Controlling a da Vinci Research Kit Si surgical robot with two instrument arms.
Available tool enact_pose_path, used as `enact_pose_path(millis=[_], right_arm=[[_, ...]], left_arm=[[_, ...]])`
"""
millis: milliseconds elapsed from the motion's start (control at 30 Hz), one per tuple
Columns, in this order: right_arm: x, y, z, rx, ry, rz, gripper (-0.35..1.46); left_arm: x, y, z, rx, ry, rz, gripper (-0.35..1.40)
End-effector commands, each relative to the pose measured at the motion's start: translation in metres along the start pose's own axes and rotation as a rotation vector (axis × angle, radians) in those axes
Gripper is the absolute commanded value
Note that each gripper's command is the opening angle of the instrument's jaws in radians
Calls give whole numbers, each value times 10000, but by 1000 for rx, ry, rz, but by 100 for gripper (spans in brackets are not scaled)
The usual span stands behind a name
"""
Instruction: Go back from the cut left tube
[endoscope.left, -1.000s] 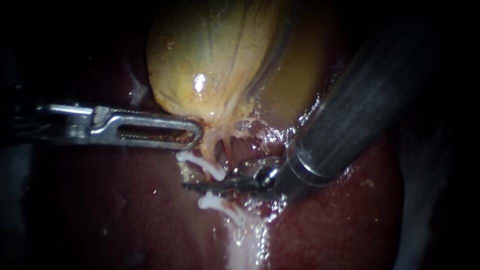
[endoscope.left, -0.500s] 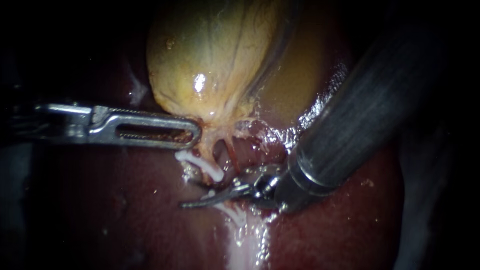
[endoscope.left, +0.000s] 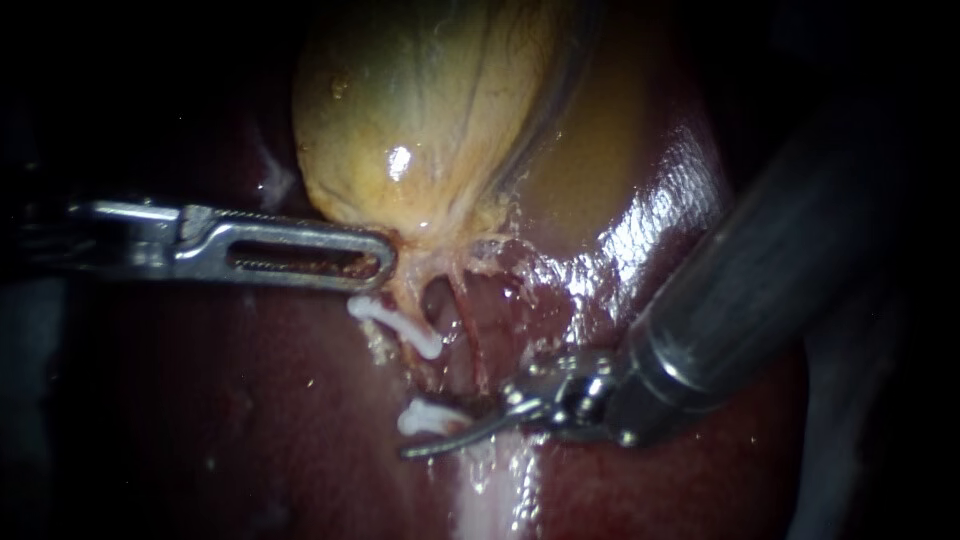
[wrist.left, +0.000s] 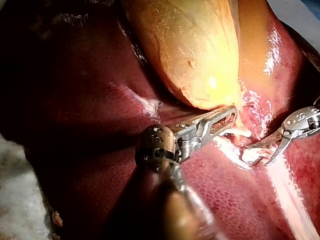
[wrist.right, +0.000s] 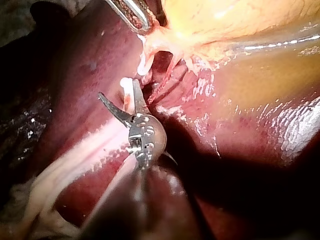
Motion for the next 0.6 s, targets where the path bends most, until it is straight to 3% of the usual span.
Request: enact_pose_path(millis=[33,333,600], right_arm=[[1,1,-9,-10,1,-26,143],[16,9,-76,-60,8,-170,143],[31,19,-118,-100,28,-233,143]], left_arm=[[0,0,0,0,0,0,-35],[0,0,-1,1,2,0,-35],[0,1,-1,2,2,0,-35]])
